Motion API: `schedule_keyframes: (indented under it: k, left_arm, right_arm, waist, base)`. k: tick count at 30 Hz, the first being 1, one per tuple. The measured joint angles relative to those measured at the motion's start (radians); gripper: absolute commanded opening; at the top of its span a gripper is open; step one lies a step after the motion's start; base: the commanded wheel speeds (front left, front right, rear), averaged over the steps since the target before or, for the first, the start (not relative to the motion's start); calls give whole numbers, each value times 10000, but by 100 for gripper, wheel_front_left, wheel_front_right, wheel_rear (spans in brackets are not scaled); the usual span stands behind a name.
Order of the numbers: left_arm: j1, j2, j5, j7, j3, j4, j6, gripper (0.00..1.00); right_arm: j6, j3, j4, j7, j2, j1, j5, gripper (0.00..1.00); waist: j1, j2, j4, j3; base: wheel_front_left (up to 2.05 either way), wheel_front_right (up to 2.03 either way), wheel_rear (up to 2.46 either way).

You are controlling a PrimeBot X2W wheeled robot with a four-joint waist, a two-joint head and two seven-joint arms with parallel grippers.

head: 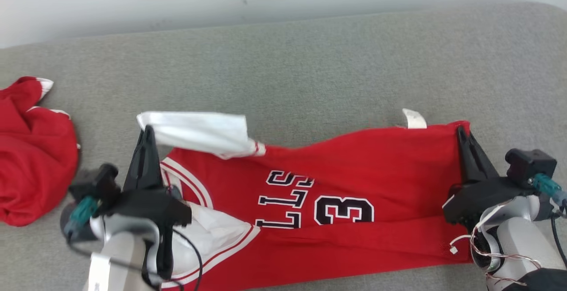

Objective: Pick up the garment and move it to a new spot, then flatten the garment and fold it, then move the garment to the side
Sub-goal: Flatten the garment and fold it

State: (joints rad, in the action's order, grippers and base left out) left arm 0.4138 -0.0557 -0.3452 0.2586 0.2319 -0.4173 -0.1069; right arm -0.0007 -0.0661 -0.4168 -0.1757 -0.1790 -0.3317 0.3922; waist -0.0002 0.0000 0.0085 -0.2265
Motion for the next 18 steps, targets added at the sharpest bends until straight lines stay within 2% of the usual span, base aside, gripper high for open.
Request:
schedule_keyframes:
  k: [5, 10, 18]
  left_arm:
    - [-1178, 40, 17, 0, -15, 1417, -73, 0]
    - [-1825, 105, 29, 2, 366, 2048, -73, 0]
    - [-1496, 111, 44, 2, 573, 2545, -73, 0]
  right_arm:
    - [-98, -10, 0, -111, -79, 144, -253, 0]
    - [-305, -19, -10, -196, -67, 187, -337, 0]
    - [-535, 261, -46, -270, 176, -186, -226, 0]
  waist:
    - [0, 0, 229, 142]
    - [0, 0, 407, 161]
    - [0, 0, 373, 64]
  base:
    - [0, 0, 0]
    - [0, 0, 0]
    - [0, 0, 0]
